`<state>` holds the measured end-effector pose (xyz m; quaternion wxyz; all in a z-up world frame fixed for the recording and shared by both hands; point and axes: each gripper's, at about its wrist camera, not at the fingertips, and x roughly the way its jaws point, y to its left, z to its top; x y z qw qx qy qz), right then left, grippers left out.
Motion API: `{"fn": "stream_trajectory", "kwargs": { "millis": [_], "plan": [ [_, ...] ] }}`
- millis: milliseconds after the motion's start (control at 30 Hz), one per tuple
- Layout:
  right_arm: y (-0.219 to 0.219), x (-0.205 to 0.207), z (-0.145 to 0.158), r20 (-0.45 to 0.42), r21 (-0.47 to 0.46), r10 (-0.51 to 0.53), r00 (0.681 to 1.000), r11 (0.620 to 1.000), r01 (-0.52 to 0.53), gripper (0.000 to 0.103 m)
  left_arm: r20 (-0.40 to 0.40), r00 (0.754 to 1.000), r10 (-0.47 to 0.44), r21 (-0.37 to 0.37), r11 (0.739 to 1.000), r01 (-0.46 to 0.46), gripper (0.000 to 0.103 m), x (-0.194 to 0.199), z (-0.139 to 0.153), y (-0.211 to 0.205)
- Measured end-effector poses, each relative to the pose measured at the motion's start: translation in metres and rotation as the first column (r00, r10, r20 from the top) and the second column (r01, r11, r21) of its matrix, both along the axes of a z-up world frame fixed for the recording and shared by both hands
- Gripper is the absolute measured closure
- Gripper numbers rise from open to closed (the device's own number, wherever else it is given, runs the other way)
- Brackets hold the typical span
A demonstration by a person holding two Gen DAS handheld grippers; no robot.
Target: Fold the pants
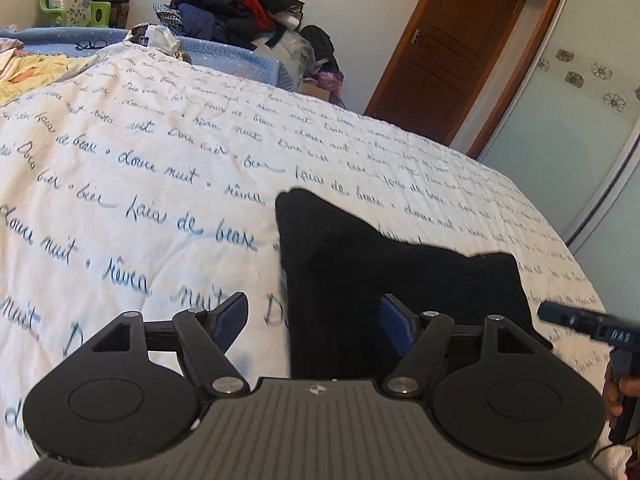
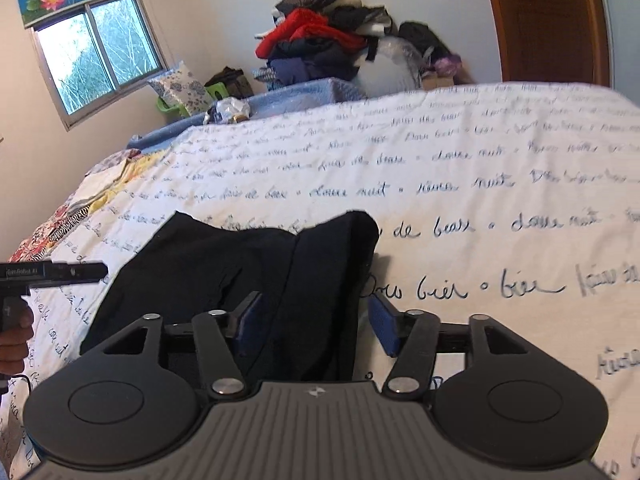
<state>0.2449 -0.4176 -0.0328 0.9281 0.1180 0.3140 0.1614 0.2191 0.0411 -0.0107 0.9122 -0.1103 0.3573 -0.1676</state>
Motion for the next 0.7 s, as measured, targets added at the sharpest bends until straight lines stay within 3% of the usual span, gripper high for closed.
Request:
{"fn": "stream_trajectory", "kwargs": {
  "millis": [67,300,467,700],
  "plan": [
    [-0.002,-0.014,0.009,0.032,0.006,0.006,0.999,1.0,-0.006,0.034,-0.009,1.0,-0.014,0.007,1.0,0.014,0.026,-0.016,-0.002,-0.003],
    [0.018,-0.054,0.027,0.079,-0.019,0.075,0.994,0.997,-0.074,0.032,0.003,1.0,-0.017,0.1,0.995,0.017,0.02,-0.068,-0.018,-0.015],
    [0.043,-0.08,0.019,0.048,-0.023,0.12,0.992,0.993,-0.119,0.019,0.001,1.0,0.013,0.137,0.99,-0.013,0.017,-0.084,-0.027,-0.018],
    [0.064,-0.096,0.0,-0.019,-0.023,0.03,0.999,0.999,-0.03,0.011,0.035,0.999,0.03,0.264,0.964,-0.039,0.008,-0.093,-0.044,-0.031]
  ]
}}
